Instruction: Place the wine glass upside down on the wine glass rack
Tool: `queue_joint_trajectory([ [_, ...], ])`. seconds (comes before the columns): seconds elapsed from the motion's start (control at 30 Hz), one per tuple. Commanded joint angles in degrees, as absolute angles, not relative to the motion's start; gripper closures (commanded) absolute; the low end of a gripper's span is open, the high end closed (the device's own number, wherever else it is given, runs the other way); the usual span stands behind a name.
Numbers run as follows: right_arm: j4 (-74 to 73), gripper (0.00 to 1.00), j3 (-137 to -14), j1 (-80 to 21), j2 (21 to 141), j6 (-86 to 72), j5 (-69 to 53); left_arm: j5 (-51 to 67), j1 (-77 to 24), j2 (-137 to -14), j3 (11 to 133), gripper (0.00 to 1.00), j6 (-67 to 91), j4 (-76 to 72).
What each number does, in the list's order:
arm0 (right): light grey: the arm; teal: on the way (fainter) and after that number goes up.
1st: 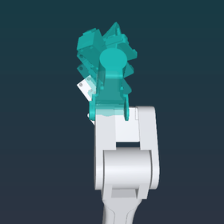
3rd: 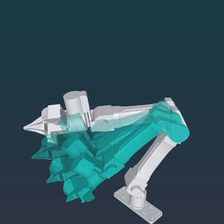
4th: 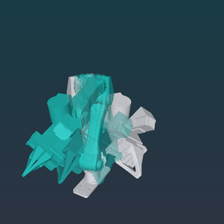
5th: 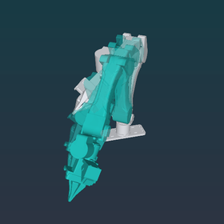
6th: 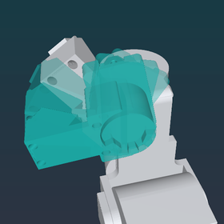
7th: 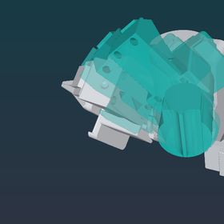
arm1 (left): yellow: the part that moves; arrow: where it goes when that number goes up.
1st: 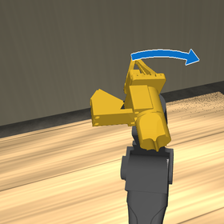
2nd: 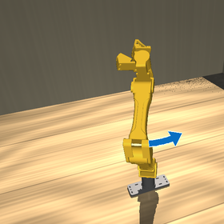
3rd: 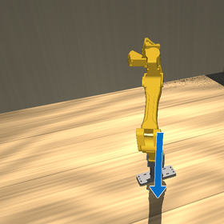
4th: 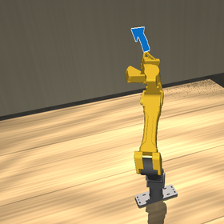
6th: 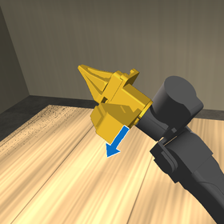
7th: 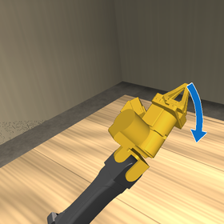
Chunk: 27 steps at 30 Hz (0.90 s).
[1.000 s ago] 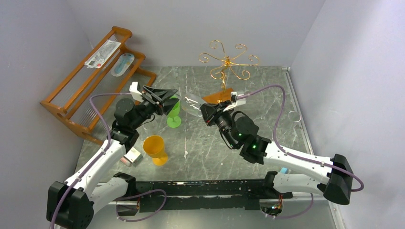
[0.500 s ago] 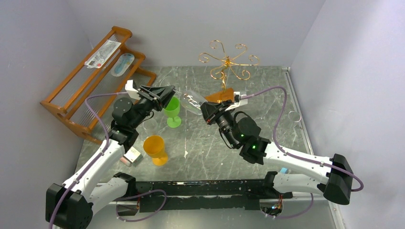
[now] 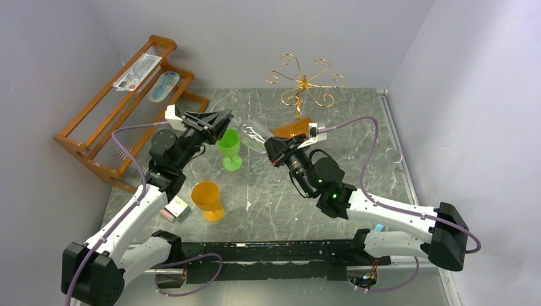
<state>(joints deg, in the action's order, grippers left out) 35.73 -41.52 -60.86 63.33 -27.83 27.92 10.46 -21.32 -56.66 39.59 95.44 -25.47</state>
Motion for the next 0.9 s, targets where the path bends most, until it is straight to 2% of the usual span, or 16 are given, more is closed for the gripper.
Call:
queue_joint_trajectory([
  [0.0, 39.8, 1.00, -40.2, -61.5, 63.0, -27.9, 22.1, 6.9, -21.4, -57.3, 41.5, 0.77, 96.3, -29.5],
  [0.13, 39.0, 1.00, -40.3, -61.5, 63.1, -27.4, 20.9, 7.1, -21.4, -58.2, 40.9, 0.94, 96.5, -32.4],
  [0.27, 34.7, 0.98, -40.8, -61.4, 61.1, -30.2, 21.2, 8.5, -21.4, -58.9, 40.9, 0.95, 94.1, -34.8],
  [0.33, 30.0, 0.89, -41.8, -61.4, 59.1, -31.3, 21.0, 8.8, -21.4, -58.9, 40.6, 0.95, 91.6, -35.8],
  [0.43, 21.7, 0.66, -42.4, -61.4, 55.7, -31.7, 20.6, 9.0, -21.4, -58.2, 40.8, 0.95, 87.6, -33.6],
  [0.53, 13.5, 0.48, -42.1, -61.3, 51.6, -31.5, 20.8, 10.1, -21.3, -57.7, 40.3, 0.95, 83.1, -35.0],
  [0.7, 3.8, 0.36, -40.0, -61.3, 44.3, -29.6, 18.7, 13.5, -21.4, -57.5, 40.0, 0.95, 74.4, -37.0],
  [0.87, 0.7, 0.33, -39.5, -61.3, 37.4, -23.1, 14.1, 18.9, -21.4, -57.4, 42.5, 0.95, 61.9, -34.2],
])
